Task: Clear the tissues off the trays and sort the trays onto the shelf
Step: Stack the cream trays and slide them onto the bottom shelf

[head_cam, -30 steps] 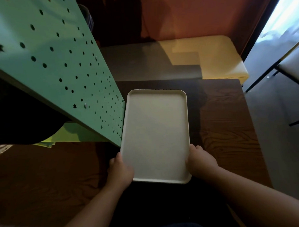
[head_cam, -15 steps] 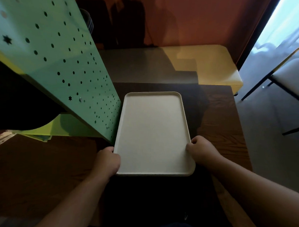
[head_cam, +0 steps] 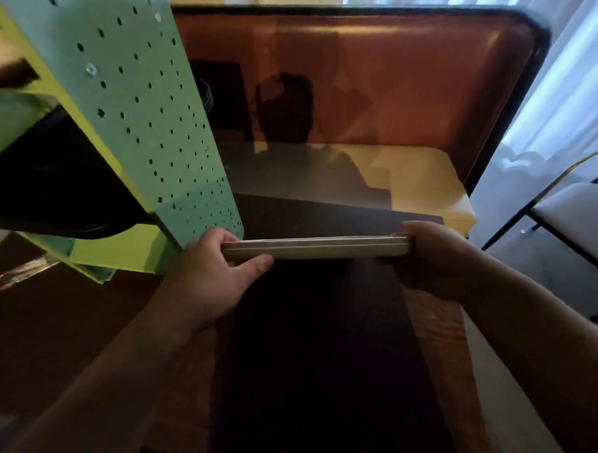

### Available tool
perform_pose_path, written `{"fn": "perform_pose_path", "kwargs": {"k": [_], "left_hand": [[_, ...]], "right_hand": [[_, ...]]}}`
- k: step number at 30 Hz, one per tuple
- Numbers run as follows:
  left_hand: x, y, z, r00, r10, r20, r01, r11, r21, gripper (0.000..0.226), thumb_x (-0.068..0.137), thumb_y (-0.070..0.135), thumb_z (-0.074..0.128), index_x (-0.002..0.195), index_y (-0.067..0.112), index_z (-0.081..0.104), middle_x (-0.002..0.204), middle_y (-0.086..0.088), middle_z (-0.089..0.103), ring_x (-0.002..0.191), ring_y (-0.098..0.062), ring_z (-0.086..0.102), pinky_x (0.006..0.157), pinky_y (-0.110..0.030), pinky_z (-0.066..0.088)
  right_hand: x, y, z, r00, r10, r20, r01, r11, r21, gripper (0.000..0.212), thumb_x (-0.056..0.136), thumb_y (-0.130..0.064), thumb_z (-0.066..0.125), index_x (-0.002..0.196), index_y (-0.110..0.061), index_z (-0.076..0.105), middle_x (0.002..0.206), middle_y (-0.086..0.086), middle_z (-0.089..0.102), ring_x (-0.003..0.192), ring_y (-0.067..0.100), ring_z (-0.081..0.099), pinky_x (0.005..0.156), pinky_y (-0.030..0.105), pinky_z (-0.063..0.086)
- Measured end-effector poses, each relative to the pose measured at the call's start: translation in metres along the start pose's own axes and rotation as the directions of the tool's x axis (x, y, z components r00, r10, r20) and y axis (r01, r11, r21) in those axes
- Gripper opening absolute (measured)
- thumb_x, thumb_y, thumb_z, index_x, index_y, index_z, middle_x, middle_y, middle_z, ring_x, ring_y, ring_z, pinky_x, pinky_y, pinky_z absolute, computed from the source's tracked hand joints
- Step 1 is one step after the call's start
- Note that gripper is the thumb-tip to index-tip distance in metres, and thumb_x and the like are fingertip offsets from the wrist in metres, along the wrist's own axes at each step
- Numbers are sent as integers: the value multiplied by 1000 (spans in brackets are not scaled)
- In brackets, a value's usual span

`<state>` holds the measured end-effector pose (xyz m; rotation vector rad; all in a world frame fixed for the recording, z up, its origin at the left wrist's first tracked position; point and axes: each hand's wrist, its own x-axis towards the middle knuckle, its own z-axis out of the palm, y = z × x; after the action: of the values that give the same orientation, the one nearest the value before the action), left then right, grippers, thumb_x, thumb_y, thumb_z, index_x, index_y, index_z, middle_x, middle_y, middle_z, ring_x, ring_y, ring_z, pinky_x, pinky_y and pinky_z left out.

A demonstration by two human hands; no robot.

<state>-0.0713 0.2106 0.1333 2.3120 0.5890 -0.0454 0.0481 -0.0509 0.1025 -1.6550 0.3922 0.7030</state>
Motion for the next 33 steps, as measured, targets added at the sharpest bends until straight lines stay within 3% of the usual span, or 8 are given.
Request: {"fn": "perform_pose_path", "kwargs": {"k": [3, 9, 13, 19, 23, 24, 29, 33], "left_hand": [[-4, 10, -1, 998, 15, -62, -8, 995, 101, 36, 83, 46, 73, 98, 24, 49, 85, 1, 61, 68, -12, 58, 51, -25, 35], [-13, 25, -17, 998, -1, -68, 12, 988, 155, 41, 81, 57, 68, 99, 26, 49, 83, -2, 62, 71, -20, 62, 57, -32, 46], [-10, 33, -28, 999, -28, -28, 33, 982, 187, 48, 79, 62, 65, 102, 22, 52, 83, -3, 60, 71, -18, 56, 54, -30, 35], [6, 37, -27, 998, -38, -52, 44, 991, 123, 55, 80, 62, 66, 112, 21, 48, 87, 0, 57, 74, -13, 53, 55, -29, 34], [21, 38, -22, 998, -41, -39, 45, 994, 97, 59, 80, 64, 64, 114, 20, 48, 89, 1, 56, 77, -13, 53, 57, -29, 37], [23, 38, -19, 998, -41, -38, 45, 994, 104, 58, 79, 64, 64, 113, 20, 49, 89, 0, 56, 76, -13, 53, 57, -29, 37], [29, 40, -17, 994, 14, -107, -1, 993, 118, 57, 73, 65, 67, 103, 20, 48, 86, 0, 56, 73, -11, 52, 54, -27, 35], [39, 47, -40, 997, -11, -76, 18, 995, 96, 66, 71, 64, 68, 115, 19, 49, 93, -1, 56, 80, -16, 53, 59, -30, 39]], "right_hand": [[-16, -12, -3, 997, -25, 67, 24, 999, 22, 14, 91, -12, 46, 92, -4, 57, 77, 18, 59, 47, 18, 50, 46, 27, 36], [-26, -20, -23, 993, 3, 115, 11, 992, -126, 48, 95, -45, 51, 125, -8, 60, 78, 12, 65, 54, 18, 54, 52, 29, 37], [-35, -28, -27, 997, -41, 61, 52, 979, -199, 53, 95, -61, 52, 115, -13, 61, 79, 15, 71, 58, 21, 59, 53, 30, 42], [-30, -30, -20, 980, -196, -35, 176, 936, -304, 65, 94, -71, 42, 103, -11, 65, 77, 13, 74, 69, 26, 61, 58, 31, 43], [-11, -31, -15, 936, -331, -120, 272, 897, -348, 73, 90, -79, 34, 106, -13, 61, 101, 12, 61, 92, 23, 57, 92, 41, 51], [-9, -33, -13, 930, -350, -114, 295, 894, -338, 72, 90, -80, 33, 104, -15, 60, 100, 10, 60, 92, 23, 57, 94, 43, 52], [-3, -41, -9, 900, -434, -44, 374, 819, -435, 73, 82, -84, 37, 98, -19, 64, 95, 10, 67, 92, 28, 67, 93, 56, 55], [0, -53, -14, 852, -522, -31, 430, 733, -527, 68, 90, -75, 44, 93, -14, 72, 81, 5, 68, 78, 23, 64, 75, 45, 52]]}}
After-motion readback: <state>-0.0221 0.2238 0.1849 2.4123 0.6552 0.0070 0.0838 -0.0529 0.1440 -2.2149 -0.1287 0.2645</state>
